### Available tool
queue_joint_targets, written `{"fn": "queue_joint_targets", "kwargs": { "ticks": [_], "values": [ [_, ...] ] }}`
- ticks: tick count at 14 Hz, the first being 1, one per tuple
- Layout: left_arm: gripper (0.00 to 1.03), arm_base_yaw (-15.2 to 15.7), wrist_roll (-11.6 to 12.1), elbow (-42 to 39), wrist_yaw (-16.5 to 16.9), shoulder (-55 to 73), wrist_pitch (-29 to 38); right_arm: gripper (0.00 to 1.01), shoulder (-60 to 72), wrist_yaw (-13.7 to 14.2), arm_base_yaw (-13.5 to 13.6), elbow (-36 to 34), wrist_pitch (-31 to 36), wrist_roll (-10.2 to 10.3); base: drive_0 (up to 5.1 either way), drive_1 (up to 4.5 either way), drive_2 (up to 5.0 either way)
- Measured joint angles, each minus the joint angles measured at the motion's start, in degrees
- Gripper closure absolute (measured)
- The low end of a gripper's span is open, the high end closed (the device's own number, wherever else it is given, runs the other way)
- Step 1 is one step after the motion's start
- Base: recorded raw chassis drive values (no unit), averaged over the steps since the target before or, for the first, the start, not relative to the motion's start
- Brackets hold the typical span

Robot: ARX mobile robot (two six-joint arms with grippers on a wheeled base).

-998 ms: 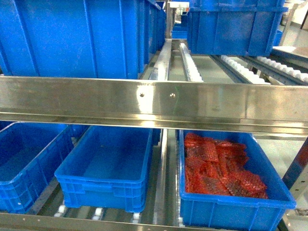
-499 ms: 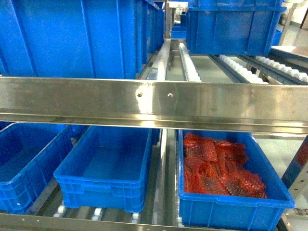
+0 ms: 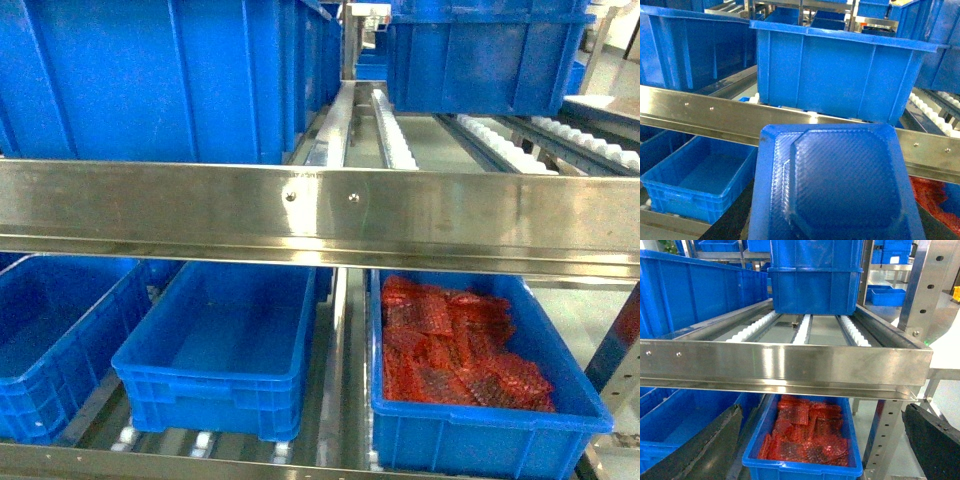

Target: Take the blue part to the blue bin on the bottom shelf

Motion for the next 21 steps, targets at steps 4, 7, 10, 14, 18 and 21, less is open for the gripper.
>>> {"fn": "queue_joint_targets", "kwargs": {
  "ticks": [4, 7, 10, 14, 18, 21],
  "values": [
    [0.6, 0.0, 0.0, 0.0, 0.02, 0.0, 0.0, 0.03, 0.0, 0.0, 0.0, 0.0, 0.0, 0.0, 0.0, 0.0, 0.0],
    [0.6, 0.0, 0.0, 0.0, 0.0, 0.0, 0.0, 0.03, 0.0, 0.0, 0.0, 0.0, 0.0, 0.0, 0.0, 0.0, 0.0],
    [0.6, 0.0, 0.0, 0.0, 0.0, 0.0, 0.0, 0.03, 0.0, 0.0, 0.0, 0.0, 0.0, 0.0, 0.0, 0.0, 0.0],
    [0.6, 0.0, 0.0, 0.0, 0.0, 0.0, 0.04, 0.03, 0.0, 0.0, 0.0, 0.0, 0.11, 0.0, 0.0, 0.0, 0.0],
    [0.6, 0.0, 0.0, 0.0, 0.0, 0.0, 0.02, 0.03, 0.0, 0.17, 0.0, 0.0, 0.11, -0.02, 0.0, 0.0, 0.0],
    [0.6, 0.0, 0.0, 0.0, 0.0, 0.0, -0.09, 0.03, 0.0, 0.2, 0.0, 0.0, 0.02, 0.07, 0.0, 0.0, 0.0]
  ]
}}
